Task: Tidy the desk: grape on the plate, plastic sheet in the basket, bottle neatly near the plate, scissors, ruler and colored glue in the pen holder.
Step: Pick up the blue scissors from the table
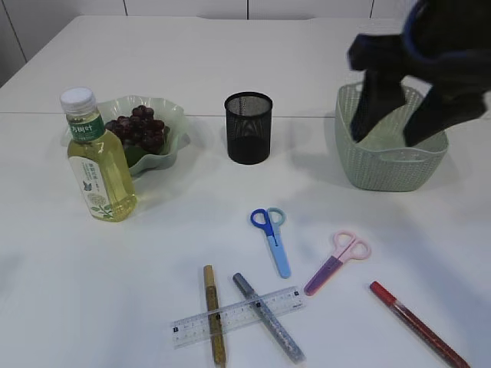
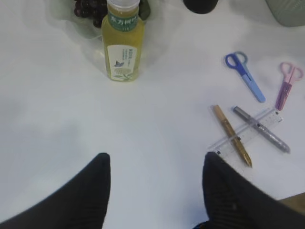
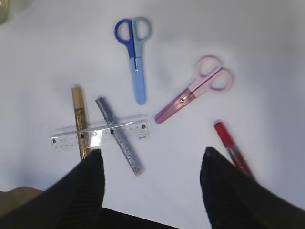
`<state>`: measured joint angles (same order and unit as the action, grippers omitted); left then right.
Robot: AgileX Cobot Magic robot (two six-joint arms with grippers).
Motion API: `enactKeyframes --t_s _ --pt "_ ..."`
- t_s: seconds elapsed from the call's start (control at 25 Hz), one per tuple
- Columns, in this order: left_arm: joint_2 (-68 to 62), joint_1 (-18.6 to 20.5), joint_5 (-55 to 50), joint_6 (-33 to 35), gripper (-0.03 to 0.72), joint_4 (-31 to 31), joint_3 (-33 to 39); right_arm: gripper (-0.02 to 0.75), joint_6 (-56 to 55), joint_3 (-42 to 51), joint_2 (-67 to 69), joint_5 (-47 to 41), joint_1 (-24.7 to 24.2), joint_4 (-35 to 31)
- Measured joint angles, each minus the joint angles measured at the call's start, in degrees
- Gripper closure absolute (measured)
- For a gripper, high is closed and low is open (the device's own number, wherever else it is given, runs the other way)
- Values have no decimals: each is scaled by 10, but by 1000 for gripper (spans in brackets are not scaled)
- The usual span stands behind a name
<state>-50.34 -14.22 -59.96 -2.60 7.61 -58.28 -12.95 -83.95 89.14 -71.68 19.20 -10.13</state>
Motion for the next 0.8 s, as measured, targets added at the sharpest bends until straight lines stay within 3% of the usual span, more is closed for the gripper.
enactKeyframes --t_s 0.32,0.64,0.8 --pt "0 0 -40 0 243 -15 0 246 -2 -52 164 6 16 -23" --pt "0 0 -51 0 246 -23 0 246 -2 -146 264 9 23 7" --pt "0 0 -56 0 247 -23 0 246 -2 -177 297 12 54 30"
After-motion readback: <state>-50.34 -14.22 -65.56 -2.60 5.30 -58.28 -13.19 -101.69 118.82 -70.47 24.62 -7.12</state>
